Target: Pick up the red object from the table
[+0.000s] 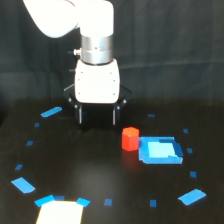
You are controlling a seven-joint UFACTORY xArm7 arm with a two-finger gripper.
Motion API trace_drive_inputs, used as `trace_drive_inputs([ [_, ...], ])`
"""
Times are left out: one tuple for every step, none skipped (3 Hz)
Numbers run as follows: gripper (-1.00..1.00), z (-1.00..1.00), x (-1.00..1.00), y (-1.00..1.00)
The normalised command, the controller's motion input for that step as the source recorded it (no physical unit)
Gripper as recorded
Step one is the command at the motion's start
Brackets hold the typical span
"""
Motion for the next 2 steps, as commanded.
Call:
trace_drive_inputs([
  [0.36,-0.57,-0.23,-0.36],
  [1.0,-0.55,1.0,-0.15],
])
